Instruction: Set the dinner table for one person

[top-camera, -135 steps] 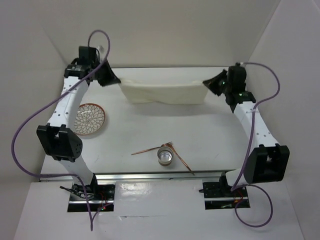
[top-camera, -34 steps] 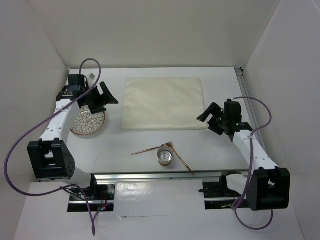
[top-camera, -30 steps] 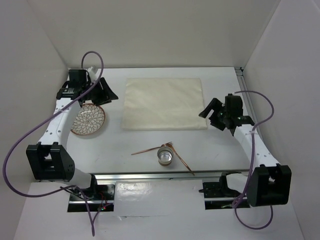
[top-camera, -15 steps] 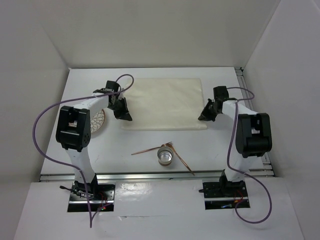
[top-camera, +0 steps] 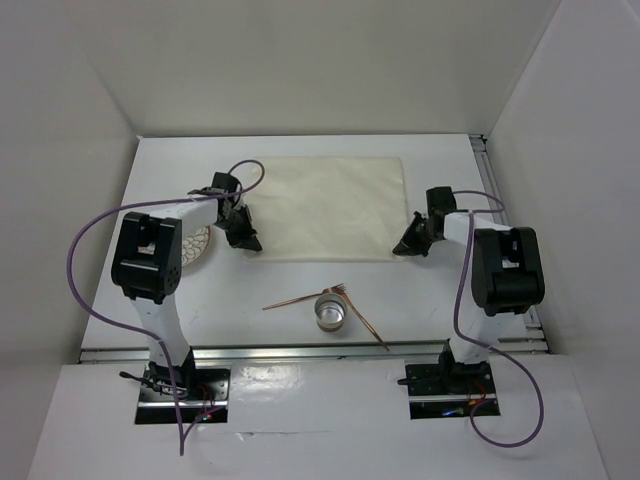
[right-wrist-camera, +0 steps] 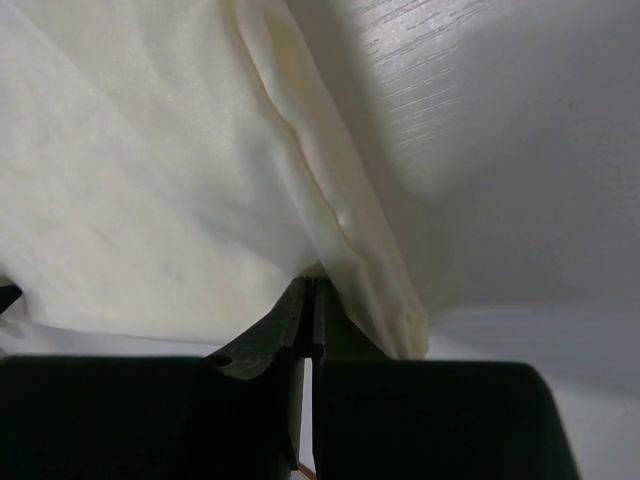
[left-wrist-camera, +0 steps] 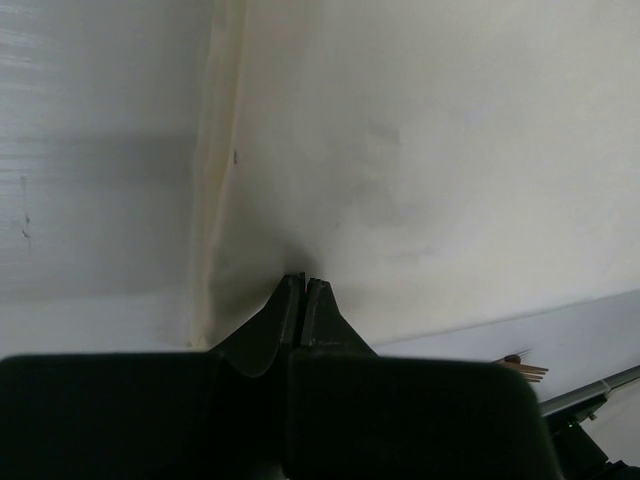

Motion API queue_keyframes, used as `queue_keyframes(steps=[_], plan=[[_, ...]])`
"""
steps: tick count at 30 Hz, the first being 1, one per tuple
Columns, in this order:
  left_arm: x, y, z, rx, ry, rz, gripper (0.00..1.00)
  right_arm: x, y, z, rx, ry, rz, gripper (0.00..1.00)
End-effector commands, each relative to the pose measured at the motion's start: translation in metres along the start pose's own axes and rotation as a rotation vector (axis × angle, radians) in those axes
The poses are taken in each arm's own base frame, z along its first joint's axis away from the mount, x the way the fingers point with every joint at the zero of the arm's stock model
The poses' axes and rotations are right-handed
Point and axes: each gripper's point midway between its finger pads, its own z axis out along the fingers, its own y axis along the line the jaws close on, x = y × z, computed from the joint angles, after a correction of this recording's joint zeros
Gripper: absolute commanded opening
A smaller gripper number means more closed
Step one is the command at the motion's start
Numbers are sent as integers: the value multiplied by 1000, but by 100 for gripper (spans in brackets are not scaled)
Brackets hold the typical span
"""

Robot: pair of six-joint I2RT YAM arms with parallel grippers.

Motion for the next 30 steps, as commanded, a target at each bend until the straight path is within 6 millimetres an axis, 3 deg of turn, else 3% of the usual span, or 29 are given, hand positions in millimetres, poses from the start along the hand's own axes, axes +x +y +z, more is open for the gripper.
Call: queue_keyframes(steps=[1, 9, 14, 17, 20, 22, 23, 25, 26, 28, 29, 30], plan=[[13, 21, 3, -75, 9, -28, 0, 17, -16, 4, 39, 32, 3, 2], [35, 49, -22, -184, -15, -32, 0, 51, -27, -9, 14, 78, 2, 2], [39, 51, -30, -186, -31, -29, 0, 73, -31, -11, 20, 108, -22, 2], [42, 54, -33, -204, -28, -31, 0, 76, -28, -12, 26, 106, -31, 2], [33, 44, -49, -188, -56, -15, 0, 62, -15, -25, 9, 66, -43, 2], [13, 28, -74, -162, -139, 2, 0, 48, -3, -36, -9, 22, -79, 2], [9, 25, -86, -166, -159, 4, 0, 31, 13, -51, -33, -27, -103, 2], [-19, 11, -123, -162, -281, 20, 0, 12, 29, -66, -49, -77, -144, 10], [-29, 13, -136, -169, -314, 5, 0, -6, 50, -84, -86, -129, -170, 13], [-38, 14, -156, -164, -350, -18, 0, -21, 66, -99, -111, -167, -201, 24], [-45, 15, -168, -153, -386, -46, 0, -28, 83, -110, -149, -189, -221, 26], [-54, 25, -178, -158, -416, -79, 0, -32, 88, -115, -160, -203, -226, 29]])
